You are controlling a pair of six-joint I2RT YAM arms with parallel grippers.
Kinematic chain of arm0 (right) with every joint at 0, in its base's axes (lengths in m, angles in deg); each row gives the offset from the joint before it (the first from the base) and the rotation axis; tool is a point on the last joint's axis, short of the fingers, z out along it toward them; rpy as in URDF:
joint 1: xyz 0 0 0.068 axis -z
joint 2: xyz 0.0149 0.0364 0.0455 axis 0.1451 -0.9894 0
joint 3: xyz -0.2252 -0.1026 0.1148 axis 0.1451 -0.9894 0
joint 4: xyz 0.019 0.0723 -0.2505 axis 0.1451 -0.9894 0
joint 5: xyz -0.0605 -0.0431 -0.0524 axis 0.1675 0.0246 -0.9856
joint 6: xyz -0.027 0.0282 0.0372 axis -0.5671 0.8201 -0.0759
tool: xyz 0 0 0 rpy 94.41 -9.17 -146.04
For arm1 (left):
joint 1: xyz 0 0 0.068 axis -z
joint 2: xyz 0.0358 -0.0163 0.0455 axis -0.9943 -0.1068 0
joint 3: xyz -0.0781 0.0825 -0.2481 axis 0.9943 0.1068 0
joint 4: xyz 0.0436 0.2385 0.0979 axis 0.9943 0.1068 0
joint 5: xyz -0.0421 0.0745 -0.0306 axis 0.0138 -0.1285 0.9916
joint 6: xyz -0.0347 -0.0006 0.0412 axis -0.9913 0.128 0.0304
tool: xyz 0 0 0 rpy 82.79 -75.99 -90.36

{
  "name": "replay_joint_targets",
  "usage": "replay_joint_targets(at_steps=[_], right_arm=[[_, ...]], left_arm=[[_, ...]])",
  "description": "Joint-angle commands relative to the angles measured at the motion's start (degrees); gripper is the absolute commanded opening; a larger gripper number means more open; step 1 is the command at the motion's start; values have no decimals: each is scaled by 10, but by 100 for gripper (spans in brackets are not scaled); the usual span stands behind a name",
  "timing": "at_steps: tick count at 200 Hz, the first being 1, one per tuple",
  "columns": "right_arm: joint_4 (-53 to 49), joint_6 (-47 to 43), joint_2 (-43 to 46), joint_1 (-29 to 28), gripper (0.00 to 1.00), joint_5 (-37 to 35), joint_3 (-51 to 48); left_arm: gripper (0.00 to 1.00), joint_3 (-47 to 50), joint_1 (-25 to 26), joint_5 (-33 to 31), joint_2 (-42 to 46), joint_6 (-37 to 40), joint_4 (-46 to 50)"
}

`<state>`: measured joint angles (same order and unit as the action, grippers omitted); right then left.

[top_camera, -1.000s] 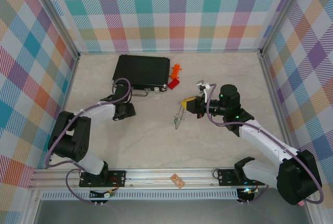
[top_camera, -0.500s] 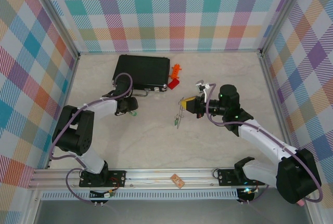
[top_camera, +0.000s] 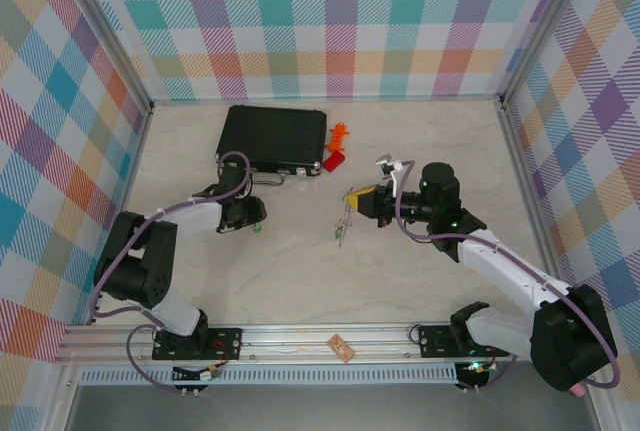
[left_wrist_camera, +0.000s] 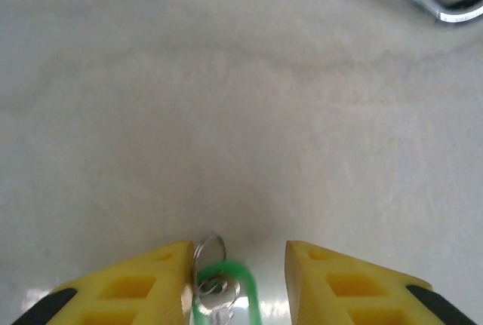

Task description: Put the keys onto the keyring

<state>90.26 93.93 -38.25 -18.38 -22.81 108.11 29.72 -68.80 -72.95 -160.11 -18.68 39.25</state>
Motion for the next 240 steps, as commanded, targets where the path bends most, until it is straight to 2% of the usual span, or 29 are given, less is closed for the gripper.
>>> replay_joint_targets(at_steps=[1,65,89,164,240], right_arm=[[31,6,-3,-4,0,14,-2],[44,14,-12,-4,0,23,-5],[46,16,-12,-4,0,24,-5],[42,15,-9,-4,0,23,-5],[45,16,-16,-5,0,25,-5]], left_arm=[[36,30,0,23,39,-39,12],[38,98,32,46,110,-102,-19],[38,97,36,15,105,-101,-17],[39,65,36,-19,70,-69,-15],[38,52,48,51,42,-65,-72]])
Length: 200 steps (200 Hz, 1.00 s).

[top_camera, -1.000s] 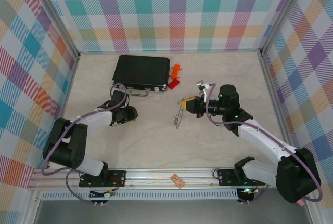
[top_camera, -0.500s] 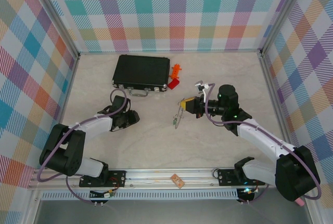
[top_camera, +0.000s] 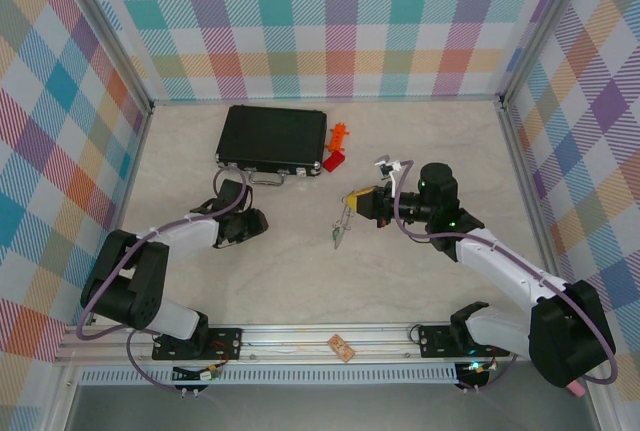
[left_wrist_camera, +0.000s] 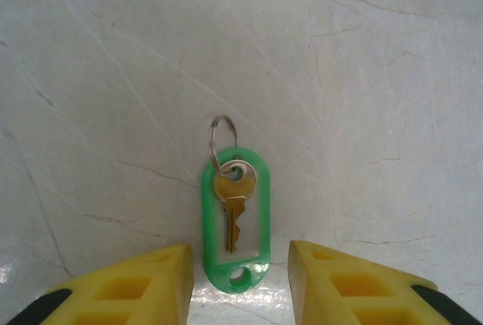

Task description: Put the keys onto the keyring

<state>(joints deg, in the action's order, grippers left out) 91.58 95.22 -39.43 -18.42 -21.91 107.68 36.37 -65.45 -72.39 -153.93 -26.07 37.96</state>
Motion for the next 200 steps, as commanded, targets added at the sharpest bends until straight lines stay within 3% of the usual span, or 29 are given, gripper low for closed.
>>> replay_joint_targets(at_steps=[1,92,137,200], right_arm=[[33,3,-4,-5,0,16,-1],[36,5,-14,-5,0,19,0],[41,10,-16,-5,0,23,0],[38,12,-20,-7,0,27,5]], left_arm=[[38,-14,16,46,-19,8,-60],[38,-30,43,71,-24,-6,-83],[39,-106,13,16,41,56,75],[33,-223,-81,61,-29,91,267]])
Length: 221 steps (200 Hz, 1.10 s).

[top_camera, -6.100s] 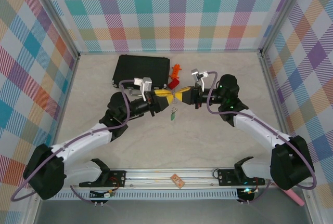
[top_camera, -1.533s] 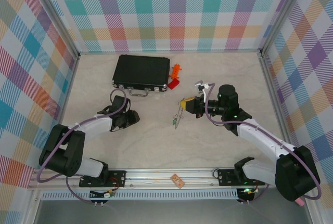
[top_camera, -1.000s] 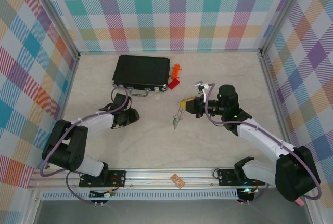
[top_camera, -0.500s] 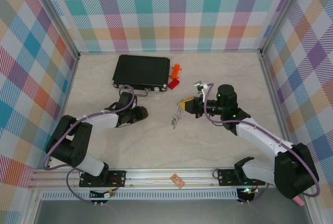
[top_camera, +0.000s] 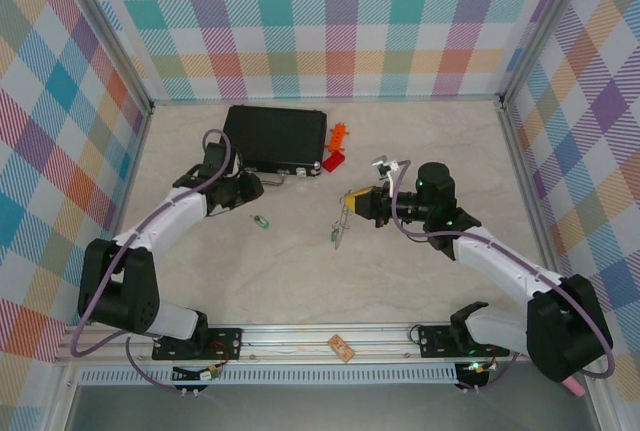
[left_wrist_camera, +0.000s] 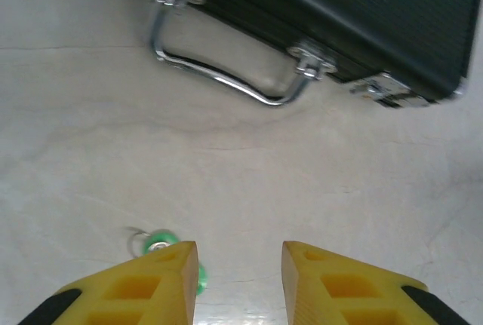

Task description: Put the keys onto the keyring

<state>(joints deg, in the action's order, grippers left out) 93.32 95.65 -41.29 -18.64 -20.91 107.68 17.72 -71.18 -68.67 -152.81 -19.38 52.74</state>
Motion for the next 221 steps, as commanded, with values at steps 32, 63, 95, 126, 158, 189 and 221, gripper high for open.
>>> replay_joint_targets(at_steps=[32,63,95,126,158,189,221], right_arm=[[17,4,7,-9,0,13,4],[17,4,6,-12,0,14,5],[17,4,11,-13,0,13,4],[17,4,11,-16,0,12,4],[17,4,8,-18,0,12,5],[16,3,9,-19,0,12,5],[14,2,10,-19,0,10,5]], left_arm=[[27,-70,-52,56,-93,15,174],[28,-67,-71,99,-121,-41,161],[28,-69,-75,125,-153,-63,144],[30,-69,-77,134,-166,-75,140],[32,-55,-81,144,-172,-92,118],[32,-48,-86,155,-185,-102,99],[31,-49,-88,152,-189,-101,101]])
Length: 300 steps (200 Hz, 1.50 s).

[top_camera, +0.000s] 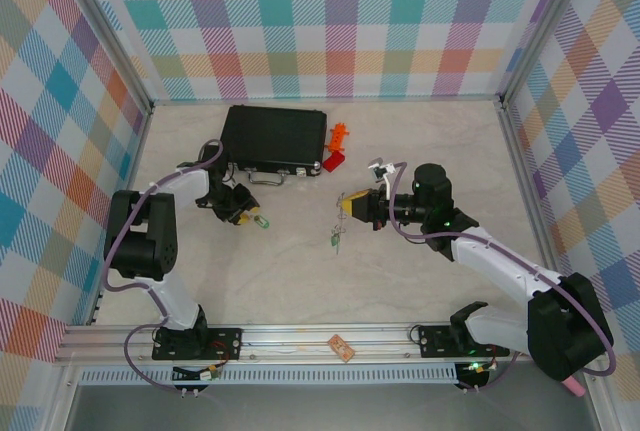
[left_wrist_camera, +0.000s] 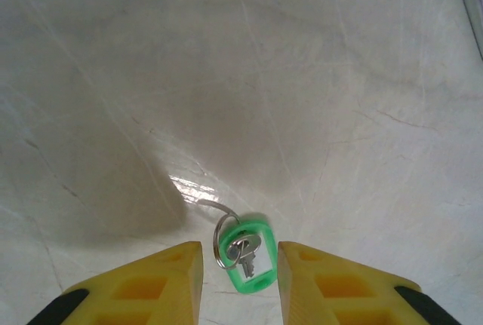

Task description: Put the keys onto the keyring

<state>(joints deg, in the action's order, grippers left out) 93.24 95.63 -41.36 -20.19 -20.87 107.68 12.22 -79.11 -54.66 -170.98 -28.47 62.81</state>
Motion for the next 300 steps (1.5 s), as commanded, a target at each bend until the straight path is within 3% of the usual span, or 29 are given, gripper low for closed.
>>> replay_joint_targets(at_steps=[1,178,208,237,300], right_arm=[[15,2,10,-3,0,9,5],[15,0,7,-5,0,9,6],[15,0,6,-6,0,8,6],[15,0,5,-6,0,8,6],[14,-3,2,-7,0,6,6]], left_arm=[[31,7,-9,12,-7,-9,1],[22,8,-11,28,-32,-12,-16],[17,7,-12,30,-35,-10,-16],[5,7,-11,28,-32,-10,-16],[0,11,-11,19,19,7,-29]])
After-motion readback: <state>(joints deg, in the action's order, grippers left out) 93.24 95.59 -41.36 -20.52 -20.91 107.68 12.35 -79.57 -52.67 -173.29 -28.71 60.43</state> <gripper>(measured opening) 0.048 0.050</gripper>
